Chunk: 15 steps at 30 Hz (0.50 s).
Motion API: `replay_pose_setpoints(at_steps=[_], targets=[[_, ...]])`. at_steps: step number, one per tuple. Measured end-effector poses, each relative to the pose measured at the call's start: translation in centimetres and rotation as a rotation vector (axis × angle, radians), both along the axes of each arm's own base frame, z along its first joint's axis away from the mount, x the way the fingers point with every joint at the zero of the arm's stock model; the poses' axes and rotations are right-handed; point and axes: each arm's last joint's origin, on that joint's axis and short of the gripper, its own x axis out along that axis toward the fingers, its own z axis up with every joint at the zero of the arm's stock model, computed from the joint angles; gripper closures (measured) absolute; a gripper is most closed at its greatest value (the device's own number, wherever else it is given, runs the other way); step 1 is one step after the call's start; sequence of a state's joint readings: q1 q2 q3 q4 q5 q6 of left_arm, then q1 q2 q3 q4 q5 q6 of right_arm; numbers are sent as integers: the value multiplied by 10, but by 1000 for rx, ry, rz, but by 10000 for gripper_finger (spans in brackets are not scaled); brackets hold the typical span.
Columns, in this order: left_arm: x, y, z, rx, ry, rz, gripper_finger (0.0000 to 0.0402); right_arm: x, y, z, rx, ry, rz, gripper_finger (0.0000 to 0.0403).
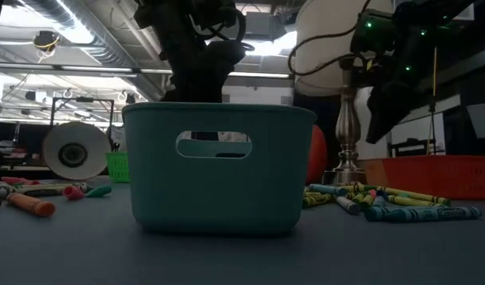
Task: Sort crayons
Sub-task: Put the blue green crayon into the orange bin
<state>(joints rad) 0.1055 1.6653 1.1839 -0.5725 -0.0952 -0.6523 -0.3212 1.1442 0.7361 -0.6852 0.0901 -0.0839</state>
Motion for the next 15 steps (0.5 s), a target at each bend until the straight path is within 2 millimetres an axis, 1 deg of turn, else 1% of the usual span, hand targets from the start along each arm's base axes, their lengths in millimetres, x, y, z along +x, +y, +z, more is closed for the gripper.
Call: replay_pose_setpoints(at_steps=[3, 7, 15], targets=[[1, 0, 0, 1, -7, 0, 297, 5, 0, 3, 17, -66, 21, 260], [4, 0, 2, 5, -47, 0, 294, 11, -1, 7, 30, -149, 46, 260], [16, 2, 11, 46, -190, -36, 294, 19, 0, 12, 90, -261, 114, 260]])
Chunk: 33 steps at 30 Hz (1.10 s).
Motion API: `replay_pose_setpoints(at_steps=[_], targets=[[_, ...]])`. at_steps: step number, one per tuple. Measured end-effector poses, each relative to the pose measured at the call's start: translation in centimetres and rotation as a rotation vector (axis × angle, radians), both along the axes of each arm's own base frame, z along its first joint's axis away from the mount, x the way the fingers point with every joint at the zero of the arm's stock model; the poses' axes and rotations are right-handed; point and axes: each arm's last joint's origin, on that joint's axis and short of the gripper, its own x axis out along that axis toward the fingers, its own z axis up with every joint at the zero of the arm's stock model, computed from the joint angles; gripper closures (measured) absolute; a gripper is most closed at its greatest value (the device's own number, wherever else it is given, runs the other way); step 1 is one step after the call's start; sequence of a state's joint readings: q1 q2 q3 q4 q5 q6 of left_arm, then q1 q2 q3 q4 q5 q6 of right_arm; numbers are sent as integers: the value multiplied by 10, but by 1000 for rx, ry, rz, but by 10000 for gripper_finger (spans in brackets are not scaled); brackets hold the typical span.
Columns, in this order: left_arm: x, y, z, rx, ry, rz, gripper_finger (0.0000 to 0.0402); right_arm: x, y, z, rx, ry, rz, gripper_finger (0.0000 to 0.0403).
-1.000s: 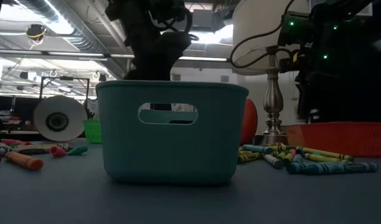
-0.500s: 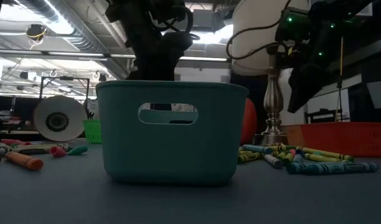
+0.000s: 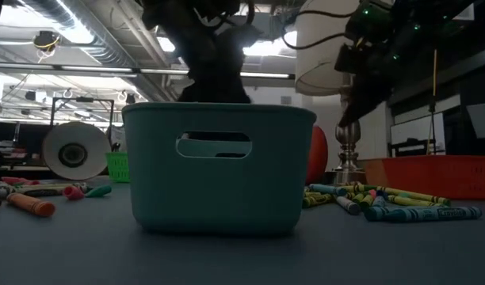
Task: Sort crayons
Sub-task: Put the blue green crayon into the orange bin
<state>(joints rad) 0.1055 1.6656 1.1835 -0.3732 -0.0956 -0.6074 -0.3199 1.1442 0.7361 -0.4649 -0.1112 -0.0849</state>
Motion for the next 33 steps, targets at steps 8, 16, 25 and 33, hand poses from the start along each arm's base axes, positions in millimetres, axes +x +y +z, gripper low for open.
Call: replay_pose_setpoints(at_steps=[8, 16, 25, 33], targets=[[7, 1, 7, 155, -62, -148, 294, 7, -1, 6, 4, -99, 31, 260], [7, 0, 7, 290, -31, -255, 294, 12, 3, 8, -11, -142, 46, 260], [9, -25, 7, 272, -42, -334, 294, 30, 69, -1, 45, -120, 282, 260], [9, -55, 6, 268, -51, -417, 294, 28, 140, -17, 84, -33, 418, 260]])
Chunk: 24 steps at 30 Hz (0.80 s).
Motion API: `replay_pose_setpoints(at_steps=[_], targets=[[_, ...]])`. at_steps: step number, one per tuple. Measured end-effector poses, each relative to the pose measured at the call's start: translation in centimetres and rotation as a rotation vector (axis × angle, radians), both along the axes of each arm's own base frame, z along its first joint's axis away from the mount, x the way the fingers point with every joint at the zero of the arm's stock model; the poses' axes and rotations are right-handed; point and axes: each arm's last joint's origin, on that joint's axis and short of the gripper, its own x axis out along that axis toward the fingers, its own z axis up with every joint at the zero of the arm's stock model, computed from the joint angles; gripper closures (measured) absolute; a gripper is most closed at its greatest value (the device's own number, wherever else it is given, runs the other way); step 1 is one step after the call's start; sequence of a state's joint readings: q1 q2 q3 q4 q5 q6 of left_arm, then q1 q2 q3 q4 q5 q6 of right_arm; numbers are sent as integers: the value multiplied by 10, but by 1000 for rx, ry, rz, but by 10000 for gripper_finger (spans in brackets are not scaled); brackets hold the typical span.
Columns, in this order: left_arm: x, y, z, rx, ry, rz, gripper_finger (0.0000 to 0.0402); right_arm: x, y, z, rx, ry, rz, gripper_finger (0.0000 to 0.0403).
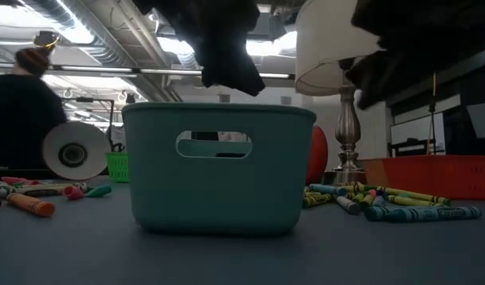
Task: Sort crayons
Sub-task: Put the blue green crayon into the orange bin
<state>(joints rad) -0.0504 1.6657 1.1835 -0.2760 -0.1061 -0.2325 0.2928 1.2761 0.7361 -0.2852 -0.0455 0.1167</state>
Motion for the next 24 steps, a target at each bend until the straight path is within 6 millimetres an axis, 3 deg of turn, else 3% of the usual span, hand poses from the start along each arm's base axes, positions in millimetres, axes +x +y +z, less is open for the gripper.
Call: replay_pose_setpoints(at_steps=[5, 11, 18, 24], targets=[[-1, -17, 0, 0, 0, -47, 294, -3, 32, -20, -22, 84, 51, 260], [-3, -31, 0, 0, 0, -87, 294, -5, 56, -48, -52, 194, 89, 260], [-4, -39, 0, -1, 0, -108, 294, 0, 64, -71, -83, 240, 92, 260], [-4, -40, 0, -1, 0, -110, 294, 3, 66, -74, -82, 227, 89, 260]])
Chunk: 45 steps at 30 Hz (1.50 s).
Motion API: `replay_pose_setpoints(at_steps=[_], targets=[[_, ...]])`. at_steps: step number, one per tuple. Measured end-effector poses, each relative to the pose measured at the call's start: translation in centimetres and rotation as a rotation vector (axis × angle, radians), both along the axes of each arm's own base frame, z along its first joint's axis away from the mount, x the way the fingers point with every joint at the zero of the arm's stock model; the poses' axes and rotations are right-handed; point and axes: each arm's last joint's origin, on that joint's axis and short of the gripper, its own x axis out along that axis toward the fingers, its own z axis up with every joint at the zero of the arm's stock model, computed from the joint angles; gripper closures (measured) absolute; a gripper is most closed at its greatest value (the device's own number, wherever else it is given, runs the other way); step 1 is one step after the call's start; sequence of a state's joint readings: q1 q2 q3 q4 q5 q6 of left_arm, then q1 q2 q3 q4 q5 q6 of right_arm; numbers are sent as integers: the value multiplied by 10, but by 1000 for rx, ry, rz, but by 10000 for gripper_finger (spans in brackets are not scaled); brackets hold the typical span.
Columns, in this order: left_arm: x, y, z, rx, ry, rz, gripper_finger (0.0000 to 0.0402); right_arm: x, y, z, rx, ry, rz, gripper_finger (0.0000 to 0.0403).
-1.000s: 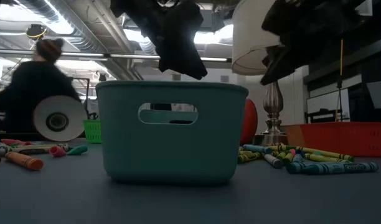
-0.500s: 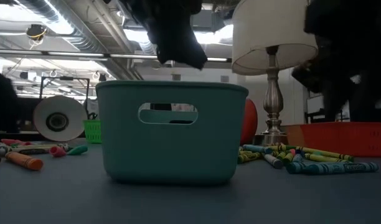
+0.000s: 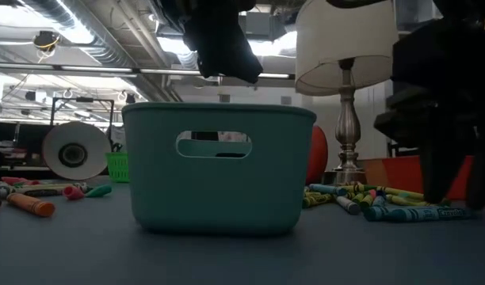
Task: Sort crayons
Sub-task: Put the blue green crayon into the orange bin
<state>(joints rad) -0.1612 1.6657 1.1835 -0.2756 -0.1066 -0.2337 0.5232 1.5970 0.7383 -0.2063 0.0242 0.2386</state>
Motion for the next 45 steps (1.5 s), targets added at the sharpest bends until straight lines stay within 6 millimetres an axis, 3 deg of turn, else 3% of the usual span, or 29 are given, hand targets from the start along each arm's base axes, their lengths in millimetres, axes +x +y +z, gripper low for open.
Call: replay_pose_setpoints(at_steps=[19, 45], targets=[[0, 0, 0, 1, 0, 1, 294, 8, 6, 9, 41, -50, 19, 260], [0, 0, 0, 1, 1, 1, 294, 6, 6, 5, 65, 1, 43, 260]])
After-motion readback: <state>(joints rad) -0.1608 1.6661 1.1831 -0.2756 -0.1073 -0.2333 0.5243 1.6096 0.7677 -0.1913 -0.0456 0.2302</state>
